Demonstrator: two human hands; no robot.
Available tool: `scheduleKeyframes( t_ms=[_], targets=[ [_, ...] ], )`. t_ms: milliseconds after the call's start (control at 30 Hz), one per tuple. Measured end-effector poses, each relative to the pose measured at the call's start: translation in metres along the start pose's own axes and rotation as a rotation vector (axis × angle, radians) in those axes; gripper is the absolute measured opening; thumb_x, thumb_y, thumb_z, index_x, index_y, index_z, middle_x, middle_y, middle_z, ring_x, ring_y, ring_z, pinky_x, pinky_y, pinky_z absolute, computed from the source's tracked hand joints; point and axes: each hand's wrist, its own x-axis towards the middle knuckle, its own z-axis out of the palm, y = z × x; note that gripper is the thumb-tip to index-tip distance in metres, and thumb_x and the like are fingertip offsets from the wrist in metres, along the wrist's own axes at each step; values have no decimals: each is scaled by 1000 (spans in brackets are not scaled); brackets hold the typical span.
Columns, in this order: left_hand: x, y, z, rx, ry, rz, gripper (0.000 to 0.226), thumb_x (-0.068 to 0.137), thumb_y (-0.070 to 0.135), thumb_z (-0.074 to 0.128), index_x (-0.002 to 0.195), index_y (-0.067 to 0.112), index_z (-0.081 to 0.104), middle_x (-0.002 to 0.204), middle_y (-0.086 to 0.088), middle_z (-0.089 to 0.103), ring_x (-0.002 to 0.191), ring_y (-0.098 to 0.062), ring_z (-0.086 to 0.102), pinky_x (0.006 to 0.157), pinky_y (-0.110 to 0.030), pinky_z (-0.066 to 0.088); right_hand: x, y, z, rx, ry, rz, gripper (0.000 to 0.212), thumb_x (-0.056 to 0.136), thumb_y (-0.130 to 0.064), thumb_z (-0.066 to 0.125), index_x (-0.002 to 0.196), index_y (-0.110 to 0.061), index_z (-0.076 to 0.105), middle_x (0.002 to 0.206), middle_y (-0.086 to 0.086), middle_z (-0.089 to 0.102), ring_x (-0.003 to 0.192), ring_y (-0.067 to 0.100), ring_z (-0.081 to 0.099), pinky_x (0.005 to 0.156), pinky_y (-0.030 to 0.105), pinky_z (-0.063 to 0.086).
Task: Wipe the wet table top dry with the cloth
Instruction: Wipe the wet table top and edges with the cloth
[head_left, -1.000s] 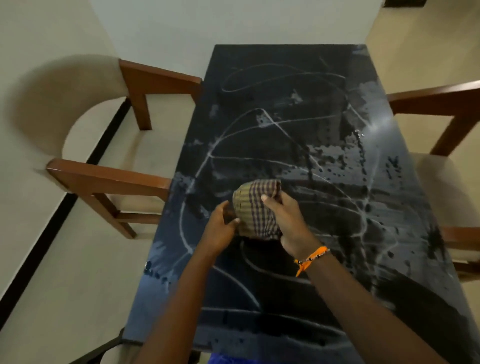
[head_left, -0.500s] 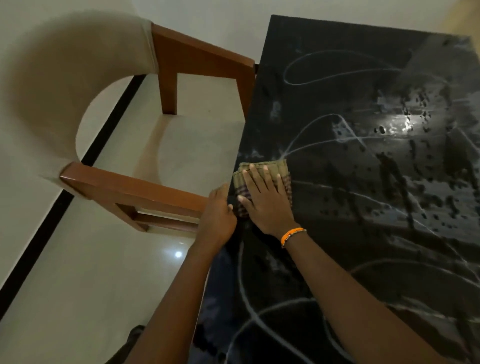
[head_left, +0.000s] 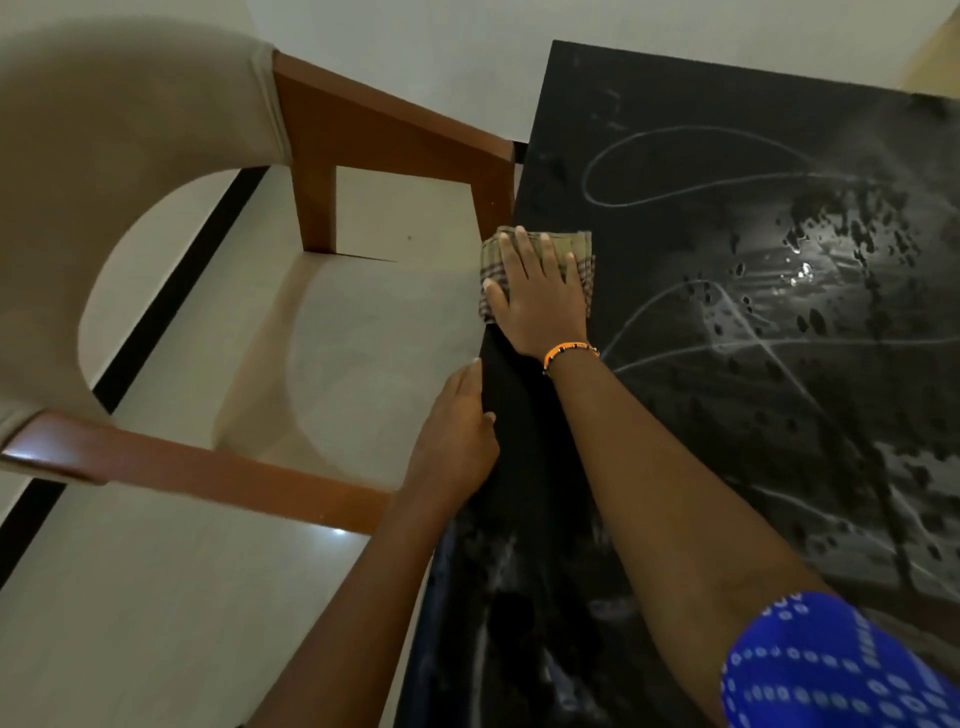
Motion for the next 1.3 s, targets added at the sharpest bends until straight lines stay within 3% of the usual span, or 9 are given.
scheduleKeyframes(
  t_ms=[133, 300, 400, 567, 700, 833, 933, 1067, 1300],
  targets=[
    [15, 8, 2, 15, 18, -32, 54, 91, 4, 44, 143, 9, 28, 145, -11, 36, 132, -24, 35, 110, -34, 30, -4, 46, -6, -20, 9, 17, 62, 97, -47, 33, 153, -25, 17, 161, -3, 15, 149, 21, 13, 120, 46, 10],
    [14, 10, 4, 14, 89, -51, 50, 88, -2, 41, 136, 11, 41, 132, -13, 48, 117, -27, 49, 100, -38, 41, -44, 157, -27, -91, 75, 232, 59, 98, -41, 38, 152, -23, 22, 160, 0, 21, 146, 24, 22, 116, 44, 18],
    [14, 8, 2, -19, 103, -53, 54, 85, -7, 41, 136, 11, 42, 128, -13, 50, 114, -27, 50, 94, -28, 40, -78, 214, -39, -92, 92, 431, 59, 99, -37, 39, 152, -20, 22, 160, 2, 19, 147, 27, 19, 116, 49, 17],
    [19, 4, -3, -71, 93, -54, 58, 83, -11, 42, 136, 14, 44, 127, -11, 53, 114, -25, 52, 93, -28, 40, -91, 209, -39, -21, 84, 659, 60, 100, -37, 35, 154, -18, 15, 162, 5, 12, 148, 30, 12, 118, 56, 10],
    [21, 1, -4, -103, 64, -59, 63, 84, -12, 41, 141, 13, 37, 137, -11, 48, 124, -26, 47, 104, -34, 38, -74, 135, -25, -94, 60, 470, 61, 100, -39, 33, 154, -20, 11, 162, 2, 8, 149, 26, 9, 119, 49, 11],
    [13, 0, -4, -149, 53, -56, 66, 84, -15, 36, 144, 13, 31, 146, -9, 39, 133, -24, 37, 107, -28, 30, -57, 34, -8, -45, -36, 124, 61, 100, -41, 29, 154, -22, 8, 163, 1, 4, 150, 24, 3, 121, 46, 6],
    [-4, 9, 7, -147, 117, -36, 67, 82, -15, 35, 144, 9, 27, 149, -12, 33, 137, -24, 30, 113, -30, 24, -72, -9, -1, -25, -70, -121, 60, 98, -45, 32, 153, -24, 18, 162, -3, 13, 150, 21, 8, 117, 44, 5],
    [-25, 25, 33, 69, 192, -115, 66, 91, 2, 43, 147, 6, 8, 157, -12, 10, 145, -24, 5, 118, -34, 9, -98, 27, -9, -13, -62, -188, 60, 95, -48, 38, 150, -29, 25, 159, -8, 21, 148, 17, 16, 116, 40, 7],
    [-32, 85, 87, 274, 27, 312, 65, 90, 24, 53, 146, 17, 19, 154, -1, 24, 145, -23, -4, 113, -35, -4, -164, 208, -45, -156, -45, 190, 64, 91, -47, 28, 152, -27, 21, 160, -4, 18, 147, 20, 21, 115, 42, 18]
  ],
)
